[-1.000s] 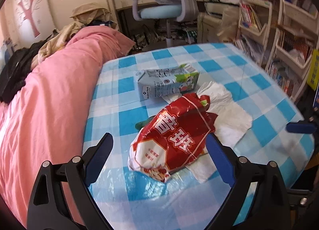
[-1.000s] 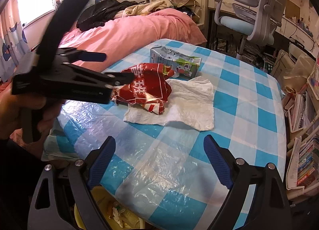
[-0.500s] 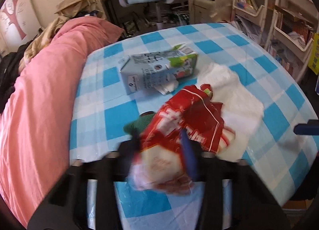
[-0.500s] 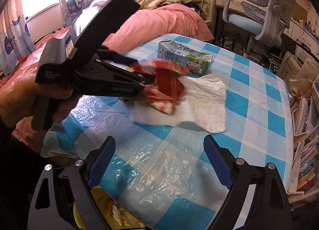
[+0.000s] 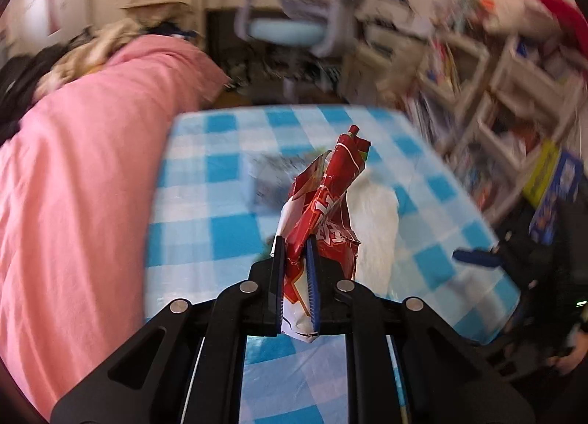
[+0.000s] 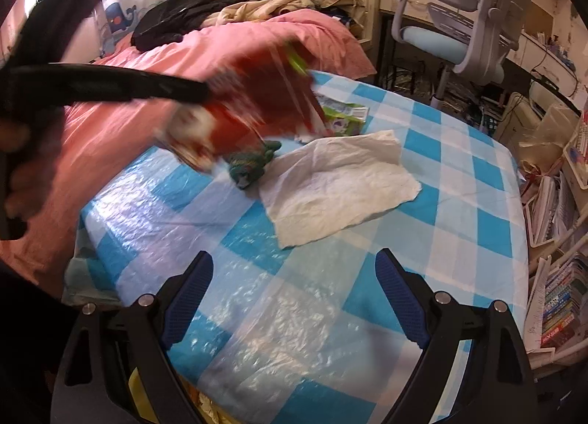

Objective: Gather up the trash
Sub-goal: 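Hold the red bag in the left gripper while the right reaches the white tissue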

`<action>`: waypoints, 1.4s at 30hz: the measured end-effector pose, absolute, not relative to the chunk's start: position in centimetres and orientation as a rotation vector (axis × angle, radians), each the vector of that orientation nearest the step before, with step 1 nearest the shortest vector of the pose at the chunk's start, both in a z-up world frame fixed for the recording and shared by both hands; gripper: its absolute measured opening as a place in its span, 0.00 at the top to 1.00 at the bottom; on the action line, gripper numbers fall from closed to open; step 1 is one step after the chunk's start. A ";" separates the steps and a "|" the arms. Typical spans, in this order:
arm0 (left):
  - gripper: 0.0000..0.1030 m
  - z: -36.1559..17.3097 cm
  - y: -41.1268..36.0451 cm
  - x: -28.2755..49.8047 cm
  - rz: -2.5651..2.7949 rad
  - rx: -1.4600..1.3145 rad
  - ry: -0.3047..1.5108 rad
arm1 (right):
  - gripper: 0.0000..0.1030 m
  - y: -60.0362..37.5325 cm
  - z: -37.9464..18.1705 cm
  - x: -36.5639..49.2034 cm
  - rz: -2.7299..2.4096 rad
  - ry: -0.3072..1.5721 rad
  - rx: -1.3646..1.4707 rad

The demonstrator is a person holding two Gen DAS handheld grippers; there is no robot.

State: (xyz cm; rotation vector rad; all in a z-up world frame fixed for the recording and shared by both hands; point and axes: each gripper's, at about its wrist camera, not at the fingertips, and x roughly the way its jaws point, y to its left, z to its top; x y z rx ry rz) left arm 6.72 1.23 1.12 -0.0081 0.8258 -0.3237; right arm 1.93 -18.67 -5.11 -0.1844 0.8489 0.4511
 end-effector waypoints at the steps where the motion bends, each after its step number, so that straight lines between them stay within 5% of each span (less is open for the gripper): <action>1: 0.90 1.6 2.0 6.5 -0.307 -0.034 0.811 | 0.16 -18.6 -5.1 2.3 0.450 0.850 -0.182; 24: 0.90 2.1 4.7 7.6 -0.241 -0.150 0.801 | 0.14 -15.6 -10.1 12.0 0.377 0.964 -0.147; 26: 0.90 2.2 5.1 7.6 -0.227 -0.157 0.796 | 0.22 -16.1 -10.0 12.0 0.369 0.956 -0.126; 33: 0.89 3.0 6.8 7.6 -0.169 -0.206 0.766 | 0.91 -19.0 -9.3 10.9 0.367 0.970 -0.093; 42: 0.89 3.5 7.4 6.3 -0.151 -0.233 0.741 | 0.96 -21.7 -7.5 4.6 0.421 1.016 -0.100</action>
